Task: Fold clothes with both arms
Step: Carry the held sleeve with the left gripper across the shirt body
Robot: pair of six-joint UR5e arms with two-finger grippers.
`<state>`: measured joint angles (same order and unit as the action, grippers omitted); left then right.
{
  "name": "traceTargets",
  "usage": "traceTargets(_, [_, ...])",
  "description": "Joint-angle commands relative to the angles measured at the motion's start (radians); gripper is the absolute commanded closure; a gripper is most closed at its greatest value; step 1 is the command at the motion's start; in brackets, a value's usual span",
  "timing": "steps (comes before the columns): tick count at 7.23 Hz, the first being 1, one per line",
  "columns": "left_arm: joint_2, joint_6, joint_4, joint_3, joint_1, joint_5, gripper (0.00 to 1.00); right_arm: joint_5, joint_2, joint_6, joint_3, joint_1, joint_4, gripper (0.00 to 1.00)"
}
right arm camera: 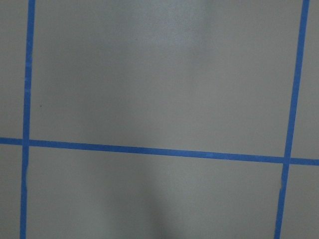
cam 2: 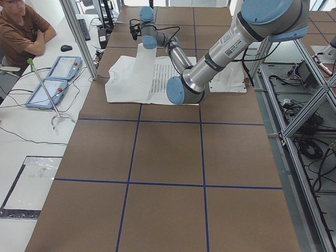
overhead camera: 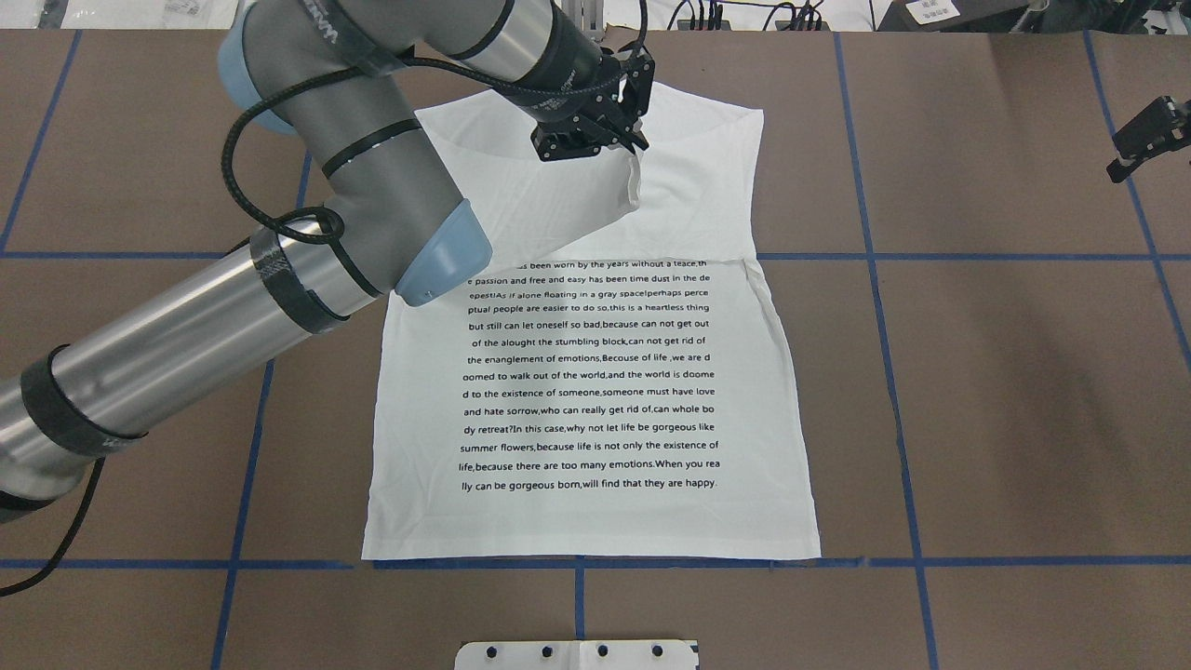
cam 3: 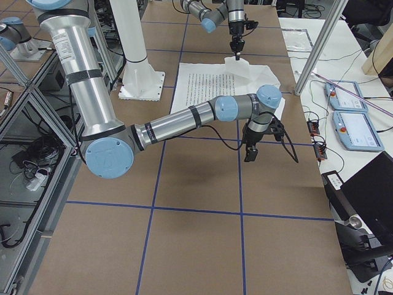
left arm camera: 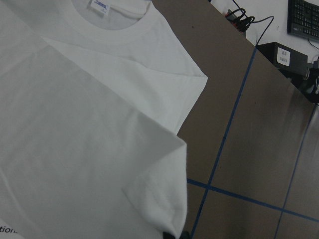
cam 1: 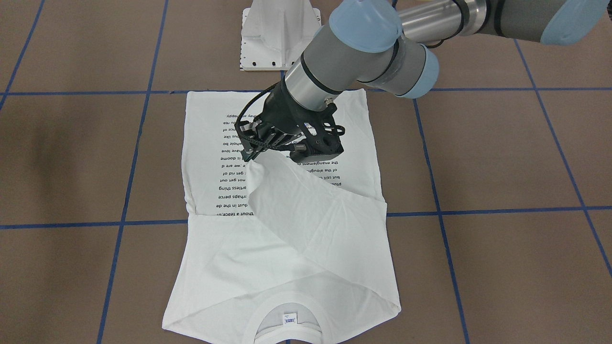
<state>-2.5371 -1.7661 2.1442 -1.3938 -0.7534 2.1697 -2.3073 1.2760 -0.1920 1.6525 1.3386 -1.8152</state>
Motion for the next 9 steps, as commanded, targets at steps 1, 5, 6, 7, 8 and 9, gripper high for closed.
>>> traceTargets(1, [-0.023,-0.003,0.151,0.146,0.070,-0.132,1.00,0.000,-0.001,-0.001,0.000,-0.002,0.000,0.00])
traceTargets(5, [-0.107,0.005,0.217,0.337,0.193,-0.264,1.00,0.000,-0.007,0.000,-0.031,-0.009,0.002,0.00])
traceTargets(6, [-0.106,0.005,0.217,0.338,0.215,-0.266,1.00,0.000,-0.006,-0.001,-0.054,-0.009,0.038,0.00])
traceTargets(7, [-0.107,0.007,0.217,0.338,0.227,-0.268,1.00,-0.001,0.002,-0.001,-0.081,-0.009,0.080,0.00])
traceTargets(8, [-0.109,0.010,0.214,0.341,0.249,-0.312,1.00,-0.003,0.002,-0.001,-0.092,-0.009,0.091,0.00])
traceTargets(9, [-0.110,0.011,0.213,0.348,0.252,-0.338,0.34,-0.018,0.002,-0.004,-0.082,-0.009,0.091,0.00])
